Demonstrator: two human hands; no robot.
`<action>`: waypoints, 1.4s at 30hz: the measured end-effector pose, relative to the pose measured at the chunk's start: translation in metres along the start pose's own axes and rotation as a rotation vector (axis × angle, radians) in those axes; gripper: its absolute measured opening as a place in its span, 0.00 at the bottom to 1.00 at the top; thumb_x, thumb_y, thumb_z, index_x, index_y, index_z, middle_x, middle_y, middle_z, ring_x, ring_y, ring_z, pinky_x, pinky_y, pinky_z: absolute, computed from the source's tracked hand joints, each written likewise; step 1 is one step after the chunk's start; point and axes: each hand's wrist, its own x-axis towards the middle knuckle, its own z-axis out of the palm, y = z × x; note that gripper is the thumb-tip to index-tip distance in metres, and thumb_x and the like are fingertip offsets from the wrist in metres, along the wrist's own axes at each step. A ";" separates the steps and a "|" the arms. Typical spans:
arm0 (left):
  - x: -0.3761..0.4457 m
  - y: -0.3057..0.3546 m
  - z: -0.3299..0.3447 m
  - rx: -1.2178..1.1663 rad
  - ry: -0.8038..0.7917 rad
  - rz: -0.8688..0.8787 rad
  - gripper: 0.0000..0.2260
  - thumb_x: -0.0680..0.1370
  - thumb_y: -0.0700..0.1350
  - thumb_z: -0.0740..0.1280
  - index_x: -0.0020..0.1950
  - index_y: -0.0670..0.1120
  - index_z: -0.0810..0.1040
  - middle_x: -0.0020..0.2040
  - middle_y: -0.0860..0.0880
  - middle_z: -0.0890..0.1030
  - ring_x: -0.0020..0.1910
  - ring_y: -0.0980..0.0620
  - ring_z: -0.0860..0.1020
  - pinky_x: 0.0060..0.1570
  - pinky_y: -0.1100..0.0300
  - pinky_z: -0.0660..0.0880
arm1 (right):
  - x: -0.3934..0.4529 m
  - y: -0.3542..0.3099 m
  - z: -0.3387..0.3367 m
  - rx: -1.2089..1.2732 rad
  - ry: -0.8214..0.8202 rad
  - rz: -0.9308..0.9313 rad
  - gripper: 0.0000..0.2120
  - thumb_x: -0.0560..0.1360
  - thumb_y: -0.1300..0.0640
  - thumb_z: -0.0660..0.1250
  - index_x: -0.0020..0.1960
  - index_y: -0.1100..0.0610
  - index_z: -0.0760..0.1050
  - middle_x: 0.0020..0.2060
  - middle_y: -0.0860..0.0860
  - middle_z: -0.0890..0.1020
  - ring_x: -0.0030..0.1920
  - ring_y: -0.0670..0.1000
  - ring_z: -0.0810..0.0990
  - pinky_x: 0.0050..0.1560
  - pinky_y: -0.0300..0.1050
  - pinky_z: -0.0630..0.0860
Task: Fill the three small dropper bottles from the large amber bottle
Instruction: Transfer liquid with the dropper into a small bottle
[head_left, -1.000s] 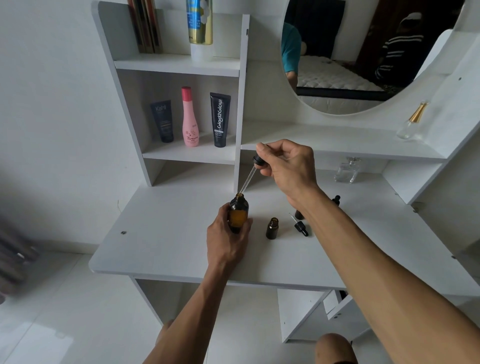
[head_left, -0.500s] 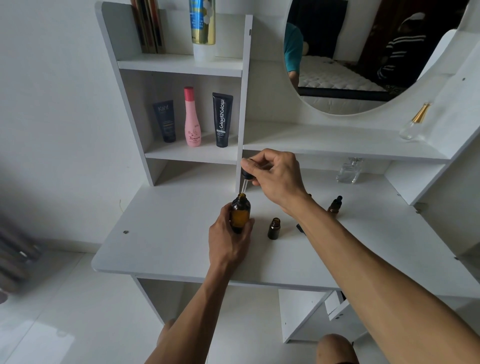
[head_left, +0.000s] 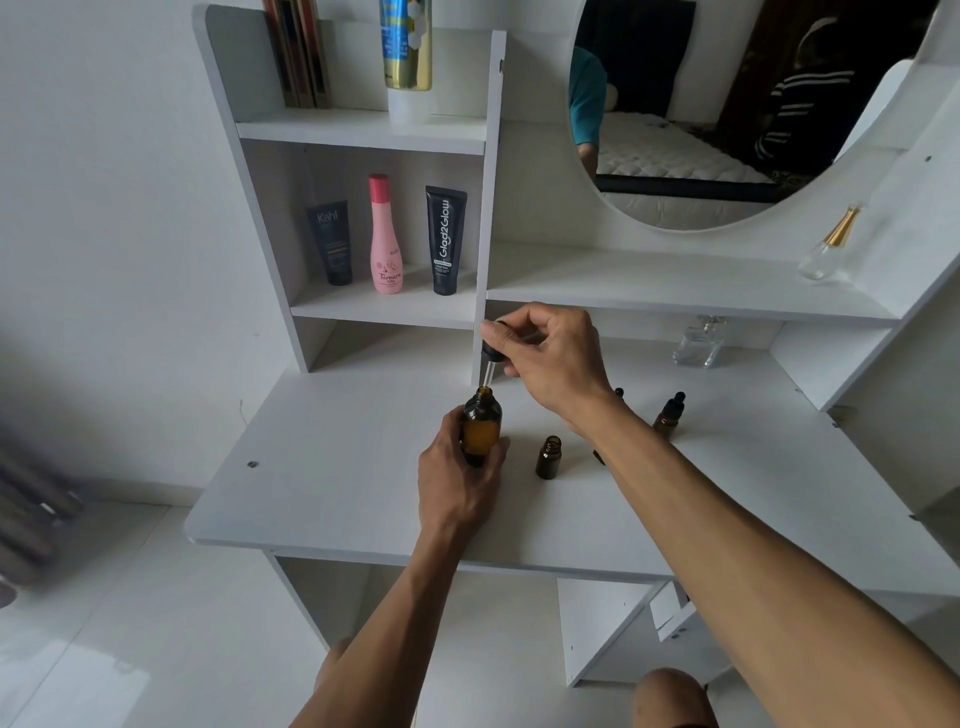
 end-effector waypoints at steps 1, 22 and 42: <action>0.000 0.000 0.000 0.001 -0.001 -0.001 0.22 0.74 0.51 0.74 0.66 0.51 0.74 0.49 0.57 0.79 0.41 0.59 0.76 0.39 0.78 0.68 | 0.001 -0.001 -0.001 0.006 0.007 0.004 0.08 0.75 0.56 0.76 0.45 0.62 0.84 0.35 0.50 0.85 0.37 0.44 0.86 0.40 0.43 0.84; -0.001 0.002 0.000 0.011 0.006 -0.006 0.20 0.74 0.51 0.75 0.64 0.51 0.75 0.46 0.58 0.78 0.41 0.58 0.76 0.37 0.77 0.68 | 0.011 -0.003 -0.028 0.316 0.181 0.154 0.07 0.74 0.54 0.76 0.45 0.57 0.82 0.40 0.55 0.86 0.41 0.54 0.87 0.40 0.46 0.82; -0.002 0.003 -0.001 0.010 0.001 -0.004 0.21 0.74 0.51 0.75 0.64 0.50 0.75 0.47 0.56 0.79 0.42 0.55 0.78 0.37 0.79 0.68 | -0.007 0.026 -0.088 0.656 0.394 0.392 0.07 0.74 0.58 0.75 0.46 0.60 0.79 0.39 0.56 0.85 0.37 0.55 0.85 0.40 0.43 0.83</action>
